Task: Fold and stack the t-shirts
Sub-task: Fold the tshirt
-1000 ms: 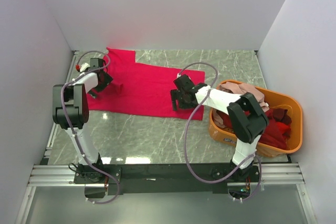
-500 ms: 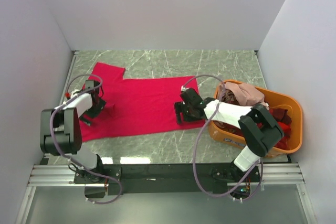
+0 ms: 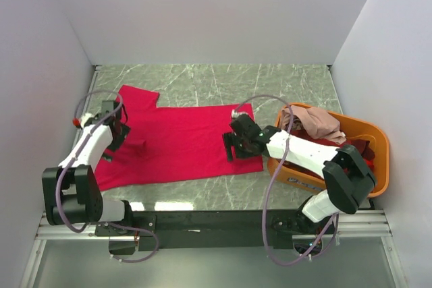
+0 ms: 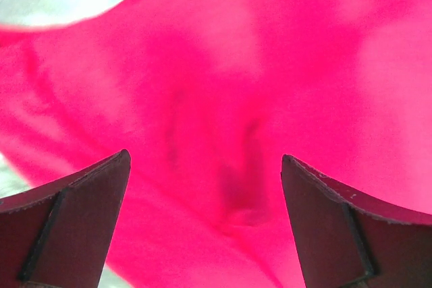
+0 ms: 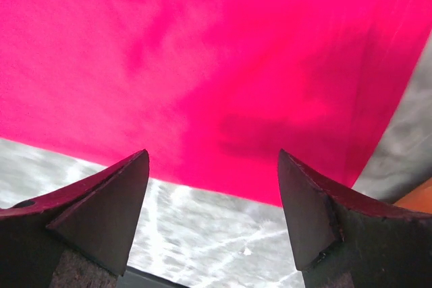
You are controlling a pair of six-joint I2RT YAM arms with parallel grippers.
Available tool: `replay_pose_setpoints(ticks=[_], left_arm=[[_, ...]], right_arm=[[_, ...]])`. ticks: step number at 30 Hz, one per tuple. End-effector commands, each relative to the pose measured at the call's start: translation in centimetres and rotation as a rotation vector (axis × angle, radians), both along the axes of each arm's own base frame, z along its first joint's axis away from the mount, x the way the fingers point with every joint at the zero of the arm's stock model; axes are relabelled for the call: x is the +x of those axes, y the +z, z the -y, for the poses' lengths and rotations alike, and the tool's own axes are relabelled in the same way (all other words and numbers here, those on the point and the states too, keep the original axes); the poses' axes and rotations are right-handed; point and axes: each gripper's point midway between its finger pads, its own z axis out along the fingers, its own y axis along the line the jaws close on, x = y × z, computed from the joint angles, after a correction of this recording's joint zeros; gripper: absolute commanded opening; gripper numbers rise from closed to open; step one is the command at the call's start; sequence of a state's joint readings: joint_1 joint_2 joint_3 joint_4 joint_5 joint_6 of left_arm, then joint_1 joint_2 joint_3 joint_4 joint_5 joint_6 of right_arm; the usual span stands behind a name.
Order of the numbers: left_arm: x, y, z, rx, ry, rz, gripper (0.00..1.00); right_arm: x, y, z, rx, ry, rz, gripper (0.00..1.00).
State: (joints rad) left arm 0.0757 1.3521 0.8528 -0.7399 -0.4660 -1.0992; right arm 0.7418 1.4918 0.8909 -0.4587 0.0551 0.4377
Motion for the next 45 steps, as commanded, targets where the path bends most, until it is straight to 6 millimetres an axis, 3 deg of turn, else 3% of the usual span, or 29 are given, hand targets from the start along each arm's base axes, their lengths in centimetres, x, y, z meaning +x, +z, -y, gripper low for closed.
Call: replay_pose_setpoints(ticks=[1, 4, 5, 6, 7, 8, 9, 10, 13, 14, 15, 16, 17, 18, 19, 21, 22, 23, 24, 25, 27, 28, 30, 31, 33, 37, 41, 42, 45], left_arm=[[4.3, 5.6, -0.2, 0.020, -0.052, 0.182, 0.99], [7.8, 8.8, -0.4, 0.039, -0.101, 0.256, 0.99], [8.6, 8.5, -0.6, 0.046, -0.105, 0.233, 0.99], [10.5, 10.6, -0.9, 0.065, -0.112, 0.278, 0.99], [11.5, 11.0, -1.2, 0.079, -0.121, 0.281, 0.99], [12.7, 9.9, -1.5, 0.093, -0.134, 0.236, 0.99], [14.6, 11.6, -1.8, 0.108, -0.139, 0.270, 0.99], [15.7, 9.2, -1.8, 0.099, -0.166, 0.186, 0.99], [19.9, 9.9, -2.1, 0.108, -0.196, 0.186, 0.99], [21.2, 7.3, -2.3, 0.114, -0.218, 0.126, 0.99], [23.5, 8.7, -2.4, 0.121, -0.236, 0.169, 1.00], [24.4, 6.0, -2.3, 0.107, -0.273, 0.101, 0.99], [25.4, 5.8, -2.3, 0.104, -0.284, 0.100, 0.99], [27.4, 7.3, -2.5, 0.117, -0.291, 0.150, 1.00], [28.3, 5.2, -2.6, 0.123, -0.315, 0.114, 0.99], [30.6, 5.9, -2.8, 0.139, -0.332, 0.162, 0.99], [31.2, 5.4, -2.9, 0.145, -0.358, 0.155, 0.99], [32.0, 3.5, -2.8, 0.132, -0.372, 0.140, 0.99], [33.0, 3.8, -2.8, 0.134, -0.378, 0.169, 0.99], [33.5, 2.5, -2.8, 0.132, -0.394, 0.161, 0.99], [35.0, 2.2, -2.6, 0.138, -0.409, 0.207, 0.99], [35.3, 0.9, -2.5, 0.132, -0.420, 0.197, 0.99], [35.7, 0.4, -2.7, 0.136, -0.415, 0.199, 0.89], [35.6, -0.7, -2.9, 0.142, -0.410, 0.174, 0.86], [35.5, -1.1, -3.0, 0.147, -0.404, 0.157, 0.80], [33.6, -3.1, -3.3, 0.135, -0.386, 0.070, 0.73], [31.7, -4.6, -3.3, 0.124, -0.377, -0.027, 0.59], [31.6, -4.6, -3.2, 0.124, -0.382, -0.038, 0.52], [30.4, -6.1, -3.2, 0.118, -0.397, -0.111, 0.47]], right_arm=[[3.7, 6.1, -0.8, 0.035, -0.037, 0.175, 0.83], [5.7, 8.2, -1.0, 0.052, -0.071, 0.222, 0.84], [6.5, 9.1, -1.2, 0.071, -0.086, 0.238, 0.84], [7.0, 9.5, -1.2, 0.079, -0.099, 0.247, 0.84], [7.5, 9.7, -1.2, 0.088, -0.113, 0.246, 0.84], [8.5, 10.3, -1.1, 0.104, -0.129, 0.259, 0.84], [9.1, 10.6, -1.0, 0.112, -0.141, 0.266, 0.84], [9.8, 10.8, -1.1, 0.116, -0.142, 0.270, 0.84], [11.7, 10.9, -1.0, 0.123, -0.160, 0.261, 0.84], [12.2, 10.7, -0.7, 0.118, -0.168, 0.252, 0.84], [12.5, 10.7, -0.6, 0.114, -0.169, 0.247, 0.84], [13.1, 10.5, -0.7, 0.107, -0.168, 0.243, 0.84], [13.3, 10.4, -0.7, 0.106, -0.167, 0.240, 0.84], [13.6, 10.2, -0.4, 0.102, -0.171, 0.238, 0.84], [13.8, 9.9, -0.5, 0.098, -0.168, 0.233, 0.84], [14.0, 9.4, -0.2, 0.093, -0.168, 0.217, 0.84], [14.1, 9.0, -0.1, 0.085, -0.166, 0.209, 0.84], [14.3, 8.8, 0.0, 0.082, -0.169, 0.205, 0.84], [14.2, 8.2, 0.0, 0.080, -0.167, 0.186, 0.84], [14.2, 7.9, 0.0, 0.078, -0.164, 0.181, 0.84], [14.2, 7.4, 0.0, 0.080, -0.161, 0.171, 0.84], [14.1, 7.1, 0.0, 0.081, -0.156, 0.160, 0.84], [14.0, 6.7, 0.0, 0.077, -0.154, 0.148, 0.84], [13.8, 6.3, 0.1, 0.074, -0.154, 0.139, 0.84], [13.7, 6.0, 0.1, 0.069, -0.153, 0.133, 0.84], [13.6, 5.2, 0.2, 0.069, -0.155, 0.113, 0.84], [13.5, 4.9, 0.0, 0.070, -0.150, 0.105, 0.84], [13.6, 5.0, 0.0, 0.073, -0.151, 0.106, 0.84], [13.5, 4.9, 0.1, 0.071, -0.153, 0.106, 0.84]])
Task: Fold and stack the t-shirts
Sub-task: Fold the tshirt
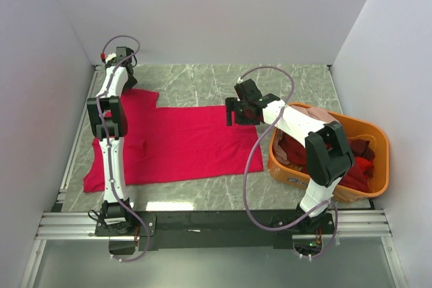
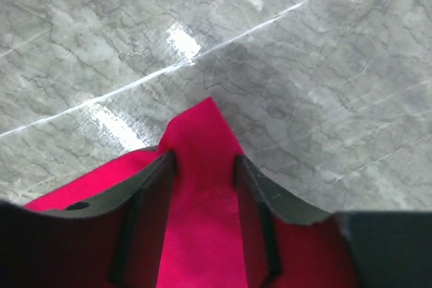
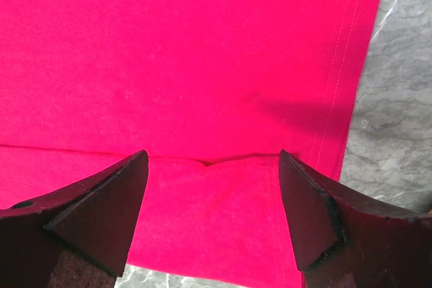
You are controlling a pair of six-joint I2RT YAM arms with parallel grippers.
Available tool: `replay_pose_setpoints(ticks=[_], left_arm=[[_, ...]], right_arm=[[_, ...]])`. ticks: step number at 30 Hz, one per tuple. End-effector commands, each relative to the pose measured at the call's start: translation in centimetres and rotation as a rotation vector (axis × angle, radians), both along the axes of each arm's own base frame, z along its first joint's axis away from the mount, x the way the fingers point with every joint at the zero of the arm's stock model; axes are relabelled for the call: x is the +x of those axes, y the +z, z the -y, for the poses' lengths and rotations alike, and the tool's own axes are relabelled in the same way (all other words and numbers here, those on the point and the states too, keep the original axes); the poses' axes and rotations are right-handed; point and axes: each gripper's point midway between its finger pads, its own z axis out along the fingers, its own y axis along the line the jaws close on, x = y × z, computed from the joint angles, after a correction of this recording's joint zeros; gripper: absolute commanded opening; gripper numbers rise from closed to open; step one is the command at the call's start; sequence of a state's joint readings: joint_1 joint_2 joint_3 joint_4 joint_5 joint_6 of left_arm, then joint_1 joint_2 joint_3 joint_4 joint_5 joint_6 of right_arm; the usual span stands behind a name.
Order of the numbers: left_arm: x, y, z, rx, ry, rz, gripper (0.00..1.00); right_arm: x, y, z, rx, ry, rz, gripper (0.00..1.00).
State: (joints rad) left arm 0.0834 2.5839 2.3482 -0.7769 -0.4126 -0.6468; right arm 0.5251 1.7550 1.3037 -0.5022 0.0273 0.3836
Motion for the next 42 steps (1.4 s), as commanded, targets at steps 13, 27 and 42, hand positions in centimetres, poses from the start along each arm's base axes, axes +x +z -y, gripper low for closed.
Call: replay_pose_setpoints(ticks=[13, 27, 42], left_arm=[[-2.5, -0.6, 0.6, -0.012, -0.038, -0.098, 0.00], [-3.6, 6.1, 0.4, 0.020, -0.045, 0.051, 0.00], [-5.8, 8.3, 2.3, -0.007, -0.100, 0.113, 0.00]], right_arm=[[5.1, 2.0, 1.0, -0.038, -0.148, 0.089, 0.84], [15.3, -1.5, 3.4, -0.178, -0.398, 0.063, 0.79], [13.0, -7.5, 4.7, -0.261, -0.390, -0.064, 0.72]])
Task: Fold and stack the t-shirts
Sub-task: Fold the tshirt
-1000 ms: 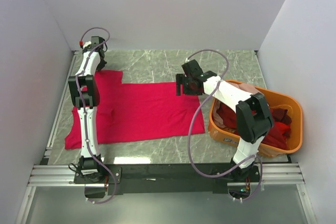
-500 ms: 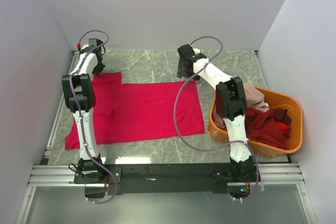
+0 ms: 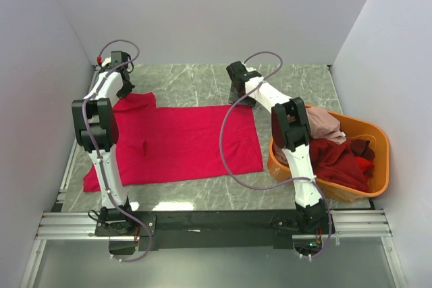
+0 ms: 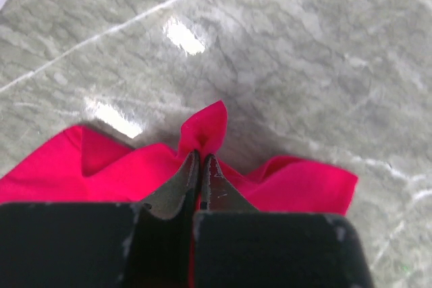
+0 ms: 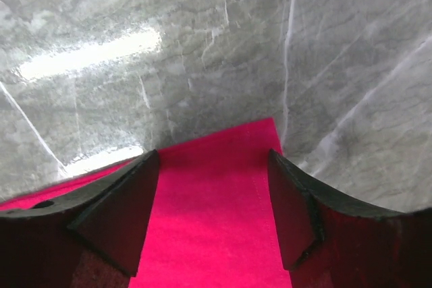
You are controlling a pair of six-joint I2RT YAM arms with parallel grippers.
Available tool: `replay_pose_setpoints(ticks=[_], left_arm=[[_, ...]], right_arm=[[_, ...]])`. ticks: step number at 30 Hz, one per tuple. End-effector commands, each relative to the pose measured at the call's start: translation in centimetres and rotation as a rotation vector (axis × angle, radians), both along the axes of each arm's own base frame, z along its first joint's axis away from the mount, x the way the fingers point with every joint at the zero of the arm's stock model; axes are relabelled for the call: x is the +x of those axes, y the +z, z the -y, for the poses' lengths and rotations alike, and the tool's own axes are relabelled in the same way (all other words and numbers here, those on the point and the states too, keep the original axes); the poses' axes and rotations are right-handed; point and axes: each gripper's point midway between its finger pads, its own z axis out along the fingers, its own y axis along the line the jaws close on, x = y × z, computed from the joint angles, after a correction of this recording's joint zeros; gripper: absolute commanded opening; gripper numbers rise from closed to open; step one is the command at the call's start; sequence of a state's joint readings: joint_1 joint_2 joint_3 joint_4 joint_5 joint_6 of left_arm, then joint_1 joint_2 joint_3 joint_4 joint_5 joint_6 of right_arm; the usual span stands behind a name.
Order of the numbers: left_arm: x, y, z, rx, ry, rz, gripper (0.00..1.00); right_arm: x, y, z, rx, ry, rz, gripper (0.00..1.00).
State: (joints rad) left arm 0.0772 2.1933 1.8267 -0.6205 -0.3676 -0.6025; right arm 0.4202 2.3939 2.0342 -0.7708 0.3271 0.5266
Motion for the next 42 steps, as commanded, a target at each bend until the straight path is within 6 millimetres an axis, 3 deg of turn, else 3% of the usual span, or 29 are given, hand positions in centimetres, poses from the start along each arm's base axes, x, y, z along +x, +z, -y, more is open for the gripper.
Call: replay_pose_setpoints(ticks=[1, 3, 7, 12, 15, 18, 26, 34, 35, 39, 41, 42], left_arm=[[0.5, 4.6, 0.7, 0.008, -0.033, 0.112, 0.00], [0.0, 4.4, 1.2, 0.007, -0.040, 0.110, 0.00], [-1.2, 5.3, 1.5, 0.001, -0.029, 0.135, 0.00], [-2.3, 5.7, 1.4, 0.004, -0.007, 0.144, 0.00], [-2.8, 5.8, 1.4, 0.003, 0.002, 0.138, 0.00], [-3.5, 6.2, 1.3, 0.006, 0.016, 0.141, 0.00], [-5.5, 8.2, 0.7, 0.029, 0.068, 0.204, 0.00], [-8.5, 10.7, 0.0, 0.053, 0.126, 0.252, 0.00], [-9.0, 11.3, 0.0, 0.051, 0.135, 0.269, 0.00], [-11.6, 9.8, 0.4, 0.023, 0.154, 0.248, 0.00], [-12.6, 10.0, 0.7, 0.000, 0.174, 0.266, 0.00], [-13.6, 8.9, 0.9, -0.009, 0.176, 0.241, 0.00]], right_arm=[[-0.9, -0.8, 0.8, -0.017, -0.021, -0.023, 0.71], [-1.1, -0.8, 0.9, -0.015, -0.021, -0.028, 0.68], [-1.7, -0.7, 0.9, -0.006, -0.029, -0.032, 0.50], [-2.0, -0.1, 1.0, 0.002, -0.035, -0.014, 0.41], [-1.8, 0.3, 0.7, 0.008, -0.026, -0.001, 0.24], [-1.6, 1.0, 0.2, 0.010, 0.003, 0.017, 0.15], [-1.3, 4.2, -1.8, 0.038, 0.090, 0.105, 0.08], [-3.0, 6.4, -2.6, 0.061, 0.139, 0.160, 0.08], [-3.5, 5.9, -2.5, 0.052, 0.155, 0.149, 0.08], [-4.8, 6.6, -2.7, 0.045, 0.159, 0.166, 0.08], [-5.5, 6.9, -2.4, 0.031, 0.148, 0.175, 0.08], [-5.7, 7.6, -2.3, 0.035, 0.146, 0.189, 0.08]])
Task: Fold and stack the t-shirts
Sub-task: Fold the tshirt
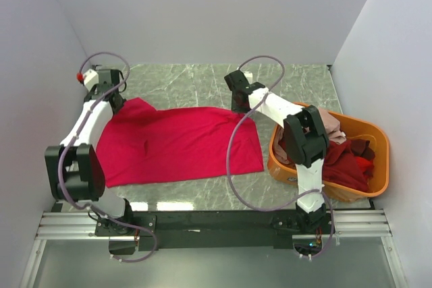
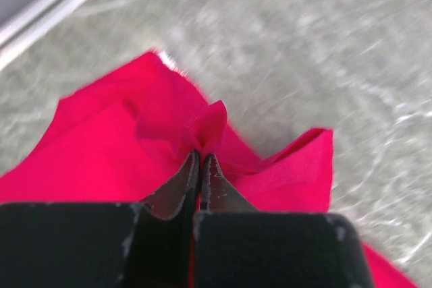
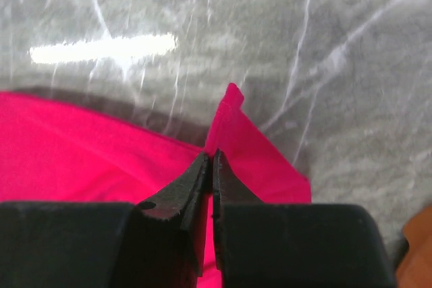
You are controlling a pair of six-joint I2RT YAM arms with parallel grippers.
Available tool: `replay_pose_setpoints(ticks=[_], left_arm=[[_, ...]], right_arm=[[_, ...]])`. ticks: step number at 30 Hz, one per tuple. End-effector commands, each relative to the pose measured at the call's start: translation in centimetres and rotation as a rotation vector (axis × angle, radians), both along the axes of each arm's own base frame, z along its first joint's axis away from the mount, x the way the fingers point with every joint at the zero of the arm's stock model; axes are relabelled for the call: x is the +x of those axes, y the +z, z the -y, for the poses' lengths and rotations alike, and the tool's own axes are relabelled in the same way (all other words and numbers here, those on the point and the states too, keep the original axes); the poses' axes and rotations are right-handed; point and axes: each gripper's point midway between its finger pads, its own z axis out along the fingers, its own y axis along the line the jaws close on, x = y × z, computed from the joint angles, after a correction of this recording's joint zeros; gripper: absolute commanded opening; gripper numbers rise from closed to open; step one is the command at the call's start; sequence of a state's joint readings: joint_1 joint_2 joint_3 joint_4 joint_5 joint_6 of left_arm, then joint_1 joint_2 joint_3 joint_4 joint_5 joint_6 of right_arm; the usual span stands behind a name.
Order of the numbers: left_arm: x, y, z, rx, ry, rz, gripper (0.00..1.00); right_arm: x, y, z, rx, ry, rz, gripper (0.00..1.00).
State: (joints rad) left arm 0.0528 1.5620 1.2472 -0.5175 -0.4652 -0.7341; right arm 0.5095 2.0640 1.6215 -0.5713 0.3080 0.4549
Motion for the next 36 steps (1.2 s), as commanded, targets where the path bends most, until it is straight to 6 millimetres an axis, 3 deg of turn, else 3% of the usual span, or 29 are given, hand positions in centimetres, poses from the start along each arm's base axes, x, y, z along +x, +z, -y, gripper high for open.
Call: replay_pose_setpoints(ticks=[1, 2, 3, 5, 7, 8, 13, 21, 25, 30, 33, 35, 36], left_arm=[[-2.3, 0.2, 0.2, -0.032, 0.051, 0.036, 0.00], [-2.9, 0.9, 0.3, -0.044, 0.065, 0.065, 0.00], [-3.9, 0.0, 0.4, -0.048, 0.074, 0.046, 0.00], [-5.2, 0.7, 0.6, -0.068, 0.092, 0.082, 0.00], [-6.6, 0.0, 0.8, -0.082, 0.102, 0.076, 0.00], [-7.4, 0.7, 0.8, -0.094, 0.118, 0.108, 0.00], [-11.3, -1.0, 1.5, -0.167, 0.181, 0.112, 0.00], [-18.3, -2.4, 0.1, -0.137, 0.365, 0.060, 0.00], [-20.1, -2.2, 0.0, -0.159, 0.420, 0.094, 0.00], [-21.5, -4.4, 0.6, -0.205, 0.452, 0.065, 0.00], [-22.4, -5.2, 1.0, -0.244, 0.510, 0.049, 0.00], [-23.1, -5.2, 1.1, -0.252, 0.532, 0.032, 0.00], [-23.3, -5.1, 1.0, -0.253, 0.546, 0.035, 0.09]], right_arm=[[-0.4, 3.1, 0.0, 0.014, -0.016, 0.092, 0.08], [-0.8, 3.2, 0.1, 0.012, -0.014, 0.092, 0.08], [-1.1, 3.3, 0.1, 0.015, -0.016, 0.094, 0.08], [-1.9, 3.8, 0.2, 0.025, -0.017, 0.105, 0.08], [-2.8, 4.0, 0.6, 0.022, -0.023, 0.110, 0.08], [-3.0, 4.1, 0.6, 0.021, -0.021, 0.111, 0.08], [-4.4, 4.1, 0.8, 0.031, -0.012, 0.115, 0.08], [-5.2, 4.5, 1.3, 0.023, -0.005, 0.125, 0.08], [-6.0, 4.2, 1.3, 0.029, 0.010, 0.119, 0.09], [-6.9, 3.4, 1.5, 0.015, 0.010, 0.111, 0.11], [-8.2, 2.1, 2.4, -0.014, -0.011, 0.078, 0.20], [-8.9, 1.6, 2.7, -0.029, -0.016, 0.067, 0.32], [-9.6, 1.5, 3.4, -0.046, -0.032, 0.059, 0.40]])
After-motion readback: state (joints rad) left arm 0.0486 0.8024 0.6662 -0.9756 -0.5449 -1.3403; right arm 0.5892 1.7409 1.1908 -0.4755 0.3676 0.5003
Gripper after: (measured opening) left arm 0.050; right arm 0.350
